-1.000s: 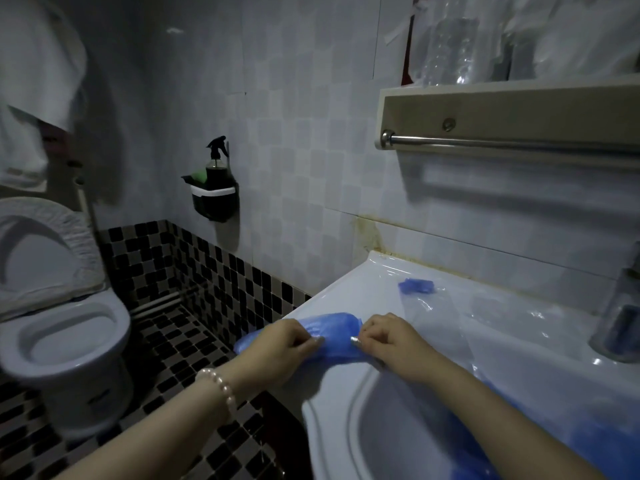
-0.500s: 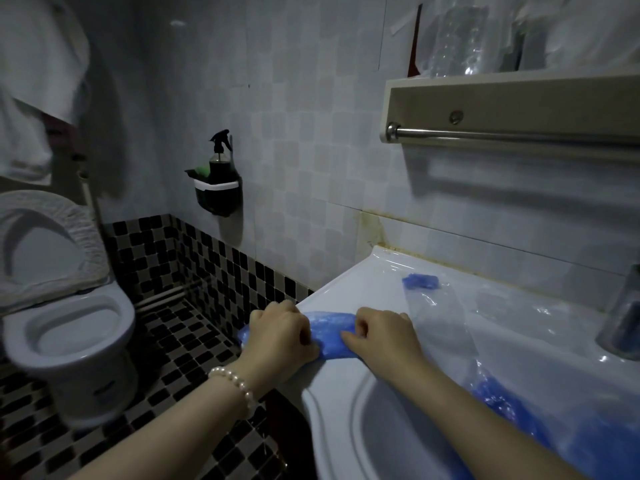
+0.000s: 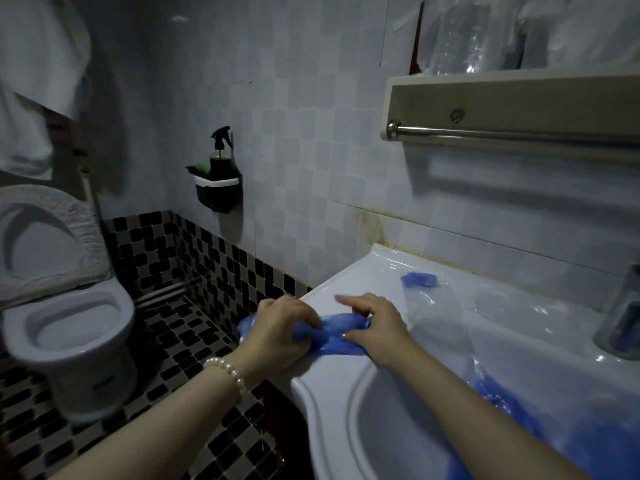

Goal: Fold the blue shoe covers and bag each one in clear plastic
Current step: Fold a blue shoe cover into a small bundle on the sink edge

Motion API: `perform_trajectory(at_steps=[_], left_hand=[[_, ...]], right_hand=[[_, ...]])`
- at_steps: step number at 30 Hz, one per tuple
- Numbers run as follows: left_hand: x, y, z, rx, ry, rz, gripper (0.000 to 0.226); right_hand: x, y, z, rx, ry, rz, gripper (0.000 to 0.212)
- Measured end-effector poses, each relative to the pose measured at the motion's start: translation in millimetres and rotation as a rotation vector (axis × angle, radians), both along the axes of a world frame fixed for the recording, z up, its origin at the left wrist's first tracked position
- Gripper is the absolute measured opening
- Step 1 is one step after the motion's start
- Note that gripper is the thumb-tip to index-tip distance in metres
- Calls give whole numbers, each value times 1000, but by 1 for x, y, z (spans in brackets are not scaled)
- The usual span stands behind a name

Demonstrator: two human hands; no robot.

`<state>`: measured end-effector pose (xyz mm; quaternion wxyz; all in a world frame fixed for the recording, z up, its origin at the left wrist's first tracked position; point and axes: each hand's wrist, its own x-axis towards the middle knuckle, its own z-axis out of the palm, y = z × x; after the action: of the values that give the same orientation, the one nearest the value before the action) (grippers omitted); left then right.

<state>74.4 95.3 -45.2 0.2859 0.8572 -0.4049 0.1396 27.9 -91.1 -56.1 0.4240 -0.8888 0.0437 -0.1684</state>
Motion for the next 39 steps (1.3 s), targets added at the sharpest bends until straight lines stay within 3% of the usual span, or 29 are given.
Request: perform_trajectory(at_steps=[3,6,10,14,17,19,22,25,27,29,31,33,39], left_hand=[[1,2,-4,-80,-37,-32,14],[-1,3,-6,-133,17,-17,29],[1,3,-3,-27,-118,-109,24],[0,5,-1,119,-195,-83,19],[-2,7,-2,170,-216,-71,20],[-1,7,-2,165,-270,-52,22],[-5,6,4,242,-369,-18,33],[-18,0,18,469,-358,-62,40],[-24,-1,32,577,-196,-138,45],[-26,-1,47,477,-17,-194,33],[-24,0,54,305,-12,-222,21],[-21,-2,49,234,-38,-276,26],[-16,-22,10,389,73,-328,46]], right_hand=[[-4,4,-2,8,-122,35,37],[-6,5,-4,75,-181,53,29],[-9,2,-6,94,-214,63,31],[-18,-10,-2,-230,-229,84,23],[-28,-20,5,-488,-117,146,50],[-32,-22,12,-573,-142,150,53],[-33,-19,21,-759,-159,171,37],[-25,-16,33,-973,-129,176,20],[-16,-19,33,-980,-168,180,19],[-9,-19,31,-908,-161,191,20],[-3,-20,24,-789,-90,160,22],[4,-22,19,-716,-81,117,21],[21,-24,14,-541,-82,30,19]])
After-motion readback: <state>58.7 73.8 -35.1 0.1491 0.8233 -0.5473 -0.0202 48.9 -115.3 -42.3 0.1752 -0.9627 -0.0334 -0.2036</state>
